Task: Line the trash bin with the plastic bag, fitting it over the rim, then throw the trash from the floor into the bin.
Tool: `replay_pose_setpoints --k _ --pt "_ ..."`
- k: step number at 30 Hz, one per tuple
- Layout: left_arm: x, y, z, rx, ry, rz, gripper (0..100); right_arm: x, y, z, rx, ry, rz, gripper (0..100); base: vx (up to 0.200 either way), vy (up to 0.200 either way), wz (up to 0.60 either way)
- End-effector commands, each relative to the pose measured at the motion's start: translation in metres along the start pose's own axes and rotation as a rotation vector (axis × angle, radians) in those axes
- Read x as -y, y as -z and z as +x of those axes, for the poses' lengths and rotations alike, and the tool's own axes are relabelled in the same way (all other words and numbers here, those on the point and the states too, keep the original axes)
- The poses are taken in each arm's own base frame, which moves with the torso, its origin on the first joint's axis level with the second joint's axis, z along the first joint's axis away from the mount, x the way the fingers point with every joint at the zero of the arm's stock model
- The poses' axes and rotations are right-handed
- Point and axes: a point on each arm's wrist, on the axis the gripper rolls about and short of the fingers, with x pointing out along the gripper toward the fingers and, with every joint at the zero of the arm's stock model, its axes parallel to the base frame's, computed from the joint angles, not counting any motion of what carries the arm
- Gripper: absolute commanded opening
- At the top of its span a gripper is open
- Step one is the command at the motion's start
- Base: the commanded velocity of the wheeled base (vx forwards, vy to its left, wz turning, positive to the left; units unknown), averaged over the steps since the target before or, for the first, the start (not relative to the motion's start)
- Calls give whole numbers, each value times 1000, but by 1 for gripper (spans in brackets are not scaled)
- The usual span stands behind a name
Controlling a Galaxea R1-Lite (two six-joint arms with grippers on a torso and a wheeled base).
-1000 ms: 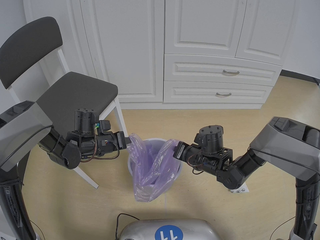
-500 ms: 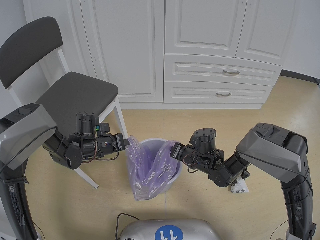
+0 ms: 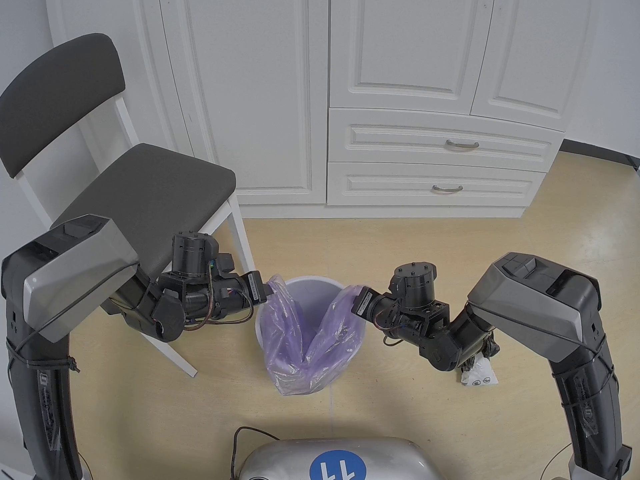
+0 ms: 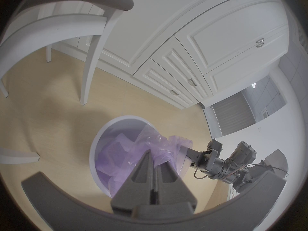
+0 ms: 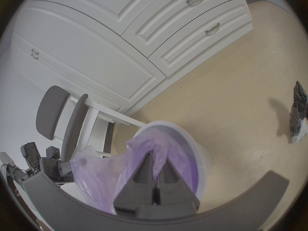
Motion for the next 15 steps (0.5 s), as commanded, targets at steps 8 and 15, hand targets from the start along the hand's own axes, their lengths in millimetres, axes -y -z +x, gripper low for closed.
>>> replay_pose_setpoints --k 8,15 --pt "-10 1 10 -1 -17 -11 0 28 -1 14 15 49 2 0 0 0 0" --pt "-21 -13 5 54 -69 -20 0 45 -10 18 36 91 -50 0 0 0 0"
